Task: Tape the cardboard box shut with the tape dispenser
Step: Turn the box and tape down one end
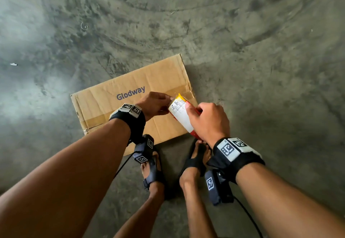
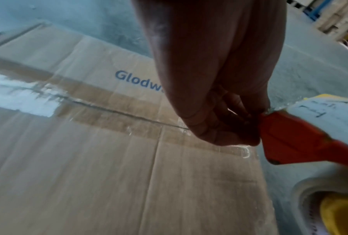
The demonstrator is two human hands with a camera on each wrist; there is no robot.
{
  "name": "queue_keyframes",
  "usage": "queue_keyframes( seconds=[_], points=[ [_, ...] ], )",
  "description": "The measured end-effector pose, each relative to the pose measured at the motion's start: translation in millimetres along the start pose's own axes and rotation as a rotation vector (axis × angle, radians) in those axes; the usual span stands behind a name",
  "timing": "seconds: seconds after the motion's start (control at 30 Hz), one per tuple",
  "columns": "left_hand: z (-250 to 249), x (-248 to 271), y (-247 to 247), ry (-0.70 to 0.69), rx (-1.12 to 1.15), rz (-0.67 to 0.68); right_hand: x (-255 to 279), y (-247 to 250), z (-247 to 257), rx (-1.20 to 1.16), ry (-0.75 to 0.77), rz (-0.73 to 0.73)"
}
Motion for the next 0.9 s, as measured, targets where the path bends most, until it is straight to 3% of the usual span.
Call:
queue_keyframes(
  seconds=[0.2,0.63,0.8,0.9],
  points=[
    [-27,-20,7,-0.048,-0.197,0.039,-11,-4,-9,-0.137,-0.027,-0.001],
    [-81,-53,11,-0.220,-0.628,-0.128,-26,-27,-11,-0.324,-0.085,-0.099],
    [-126,-65,62,-0.307,-0.587,-0.358,-14,-26,-29,-0.285,-0.064,-0.133],
    [-153,-69,61,-0.350,-0.681,-0.376,-15,-27,-29,-0.255,-0.044,-0.144]
  ],
)
Point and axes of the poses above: each hand's wrist, its own x-axis away from the middle knuckle, its own y-axis out of the back of the hand, z = x × y, the point moved 5 cm from there along -x, towards the middle knuckle, and after that the axes turned 6 degrees about y, right-handed, at the moved point
